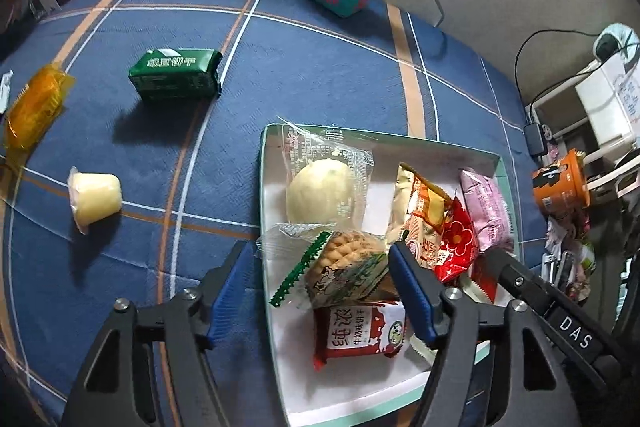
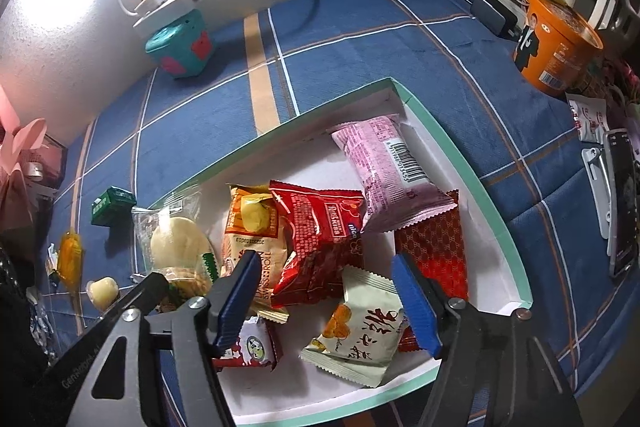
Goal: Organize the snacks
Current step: 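Move both open tools back to the remaining snacks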
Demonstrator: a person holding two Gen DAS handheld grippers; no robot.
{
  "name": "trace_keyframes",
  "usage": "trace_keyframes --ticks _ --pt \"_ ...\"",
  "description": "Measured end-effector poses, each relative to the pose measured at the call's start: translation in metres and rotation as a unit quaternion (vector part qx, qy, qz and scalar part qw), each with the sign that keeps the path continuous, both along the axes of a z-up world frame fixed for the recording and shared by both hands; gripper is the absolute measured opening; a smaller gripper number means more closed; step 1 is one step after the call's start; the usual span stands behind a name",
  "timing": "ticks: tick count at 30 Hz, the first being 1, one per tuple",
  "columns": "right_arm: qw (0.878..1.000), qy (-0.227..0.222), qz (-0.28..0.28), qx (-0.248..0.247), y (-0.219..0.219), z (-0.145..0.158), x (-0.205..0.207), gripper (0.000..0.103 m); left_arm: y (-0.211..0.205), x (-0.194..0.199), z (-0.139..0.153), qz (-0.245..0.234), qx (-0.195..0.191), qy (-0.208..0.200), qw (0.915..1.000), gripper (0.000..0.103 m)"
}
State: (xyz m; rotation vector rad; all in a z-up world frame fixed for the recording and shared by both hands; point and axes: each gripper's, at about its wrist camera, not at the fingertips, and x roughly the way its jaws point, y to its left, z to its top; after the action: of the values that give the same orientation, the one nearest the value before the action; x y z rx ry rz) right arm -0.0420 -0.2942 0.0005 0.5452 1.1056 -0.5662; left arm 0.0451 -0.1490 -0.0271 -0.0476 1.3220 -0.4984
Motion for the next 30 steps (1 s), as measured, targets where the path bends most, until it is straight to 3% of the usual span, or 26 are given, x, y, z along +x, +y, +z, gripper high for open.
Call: trace_keyframes --ticks 2,4,7,12,14,17,23,26,30 --pt "1.0 0.0 0.002 0.0 0.0 -0.001 0.001 0.074 -0.001 -0.002 0.003 -0.003 0.01 -0.008 0.9999 0.074" --pt "1.0 0.001 0.004 -0.001 0.001 -0.001 0.001 0.079 -0.002 -0.003 0.007 -0.008 0.023 -0.022 0.9995 0.083" --pt "1.0 -0.001 0.006 -0.002 0.003 0.001 0.002 0.081 -0.004 -0.004 0.016 -0.019 0.052 -0.059 0.9967 0.084" --pt "1.0 -0.005 0.016 -0.003 0.007 0.003 0.006 0.083 -0.001 -0.001 0.024 -0.028 0.131 -0.131 0.9824 0.086" --pt "1.0 -0.006 0.021 -0.004 0.01 0.003 0.008 0.084 0.005 0.002 0.026 -0.025 0.156 -0.149 0.9761 0.096" --pt "1.0 -0.007 0.029 -0.004 0.017 0.004 0.012 0.084 0.016 0.011 0.03 -0.016 0.189 -0.175 0.966 0.098" --pt "0.999 -0.008 0.046 -0.01 0.032 0.005 0.02 0.086 0.04 0.028 0.035 0.012 0.213 -0.185 0.9592 0.101" --pt "0.998 -0.01 0.06 -0.013 0.041 0.005 0.026 0.1 0.054 0.036 0.036 0.028 0.213 -0.18 0.96 0.101" --pt "0.997 -0.014 0.078 -0.018 0.057 0.01 0.036 0.103 0.073 0.048 0.032 0.041 0.223 -0.169 0.9591 0.101"
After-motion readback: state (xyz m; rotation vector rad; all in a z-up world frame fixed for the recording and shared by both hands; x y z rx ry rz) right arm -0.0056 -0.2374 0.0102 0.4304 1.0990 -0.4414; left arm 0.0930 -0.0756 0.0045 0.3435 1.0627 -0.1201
